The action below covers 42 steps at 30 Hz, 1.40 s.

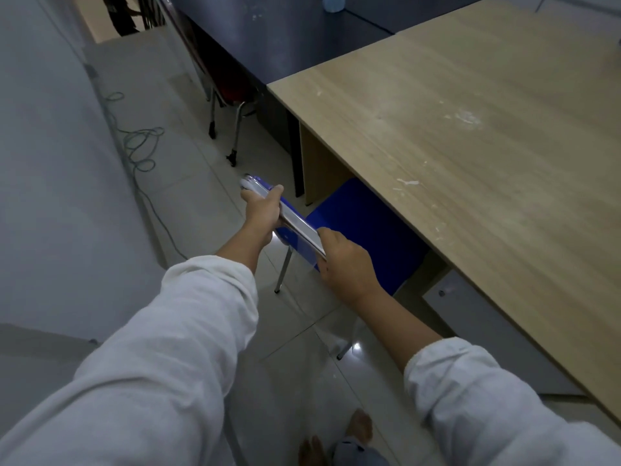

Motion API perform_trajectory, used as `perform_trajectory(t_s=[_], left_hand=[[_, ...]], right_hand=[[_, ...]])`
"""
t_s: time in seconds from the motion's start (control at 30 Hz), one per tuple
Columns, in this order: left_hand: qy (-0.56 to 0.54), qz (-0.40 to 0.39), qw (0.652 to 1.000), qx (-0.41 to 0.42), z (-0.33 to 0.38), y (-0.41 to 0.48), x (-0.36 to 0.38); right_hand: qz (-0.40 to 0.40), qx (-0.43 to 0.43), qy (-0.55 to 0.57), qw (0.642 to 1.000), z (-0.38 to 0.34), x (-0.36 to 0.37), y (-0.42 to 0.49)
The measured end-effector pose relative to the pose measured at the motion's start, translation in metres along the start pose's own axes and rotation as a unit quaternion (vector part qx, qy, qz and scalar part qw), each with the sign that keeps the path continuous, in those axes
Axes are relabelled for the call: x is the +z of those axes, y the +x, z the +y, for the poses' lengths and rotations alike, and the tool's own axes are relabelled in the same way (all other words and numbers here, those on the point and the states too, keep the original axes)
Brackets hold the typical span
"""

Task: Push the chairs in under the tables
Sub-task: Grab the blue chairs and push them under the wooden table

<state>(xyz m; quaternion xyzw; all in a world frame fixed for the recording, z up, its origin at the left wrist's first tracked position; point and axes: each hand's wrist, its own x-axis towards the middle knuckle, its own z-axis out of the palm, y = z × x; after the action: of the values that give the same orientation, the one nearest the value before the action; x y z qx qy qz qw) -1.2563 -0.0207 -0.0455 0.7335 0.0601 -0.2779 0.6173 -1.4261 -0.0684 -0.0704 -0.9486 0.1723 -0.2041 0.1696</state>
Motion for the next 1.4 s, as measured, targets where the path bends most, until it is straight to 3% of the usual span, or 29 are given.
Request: perform_trajectory(t_s=[0.37,0.57,0.67,0.77,0.87,0.93,1.1,1.4], left_hand=[[-0.003,-0.049,0.999,0.001,0.026,0.025,0.056],[0.056,-0.069,0.996,0.024,0.036,0.037,0.068],[0.107,-0.034,0.99,0.091,0.032,0.044,0.062],[0.182,-0.02,0.969,0.165,0.035,0.054,0.051],[0.326,-0.046,0.901,0.283,0.041,0.065,0.043],[0.344,-0.076,0.869,0.348,0.041,0.069,0.041],[0.27,-0.118,0.884,0.363,0.041,0.069,0.049],[0.311,-0.157,0.865,0.361,0.071,0.105,0.072]], right_hand=[[0.058,-0.02,-0.029,0.998,0.06,-0.014,0.039],[0.015,0.048,-0.004,0.999,0.076,-0.016,0.052],[0.034,0.098,0.012,0.995,0.068,-0.017,0.053],[0.047,0.22,0.081,0.971,0.061,-0.016,0.051],[0.096,0.342,0.117,0.927,0.051,-0.01,0.042],[0.149,0.392,0.136,0.898,0.042,-0.005,0.041],[0.225,0.406,0.186,0.866,0.039,-0.002,0.046],[0.253,0.409,0.182,0.857,0.046,0.007,0.078]])
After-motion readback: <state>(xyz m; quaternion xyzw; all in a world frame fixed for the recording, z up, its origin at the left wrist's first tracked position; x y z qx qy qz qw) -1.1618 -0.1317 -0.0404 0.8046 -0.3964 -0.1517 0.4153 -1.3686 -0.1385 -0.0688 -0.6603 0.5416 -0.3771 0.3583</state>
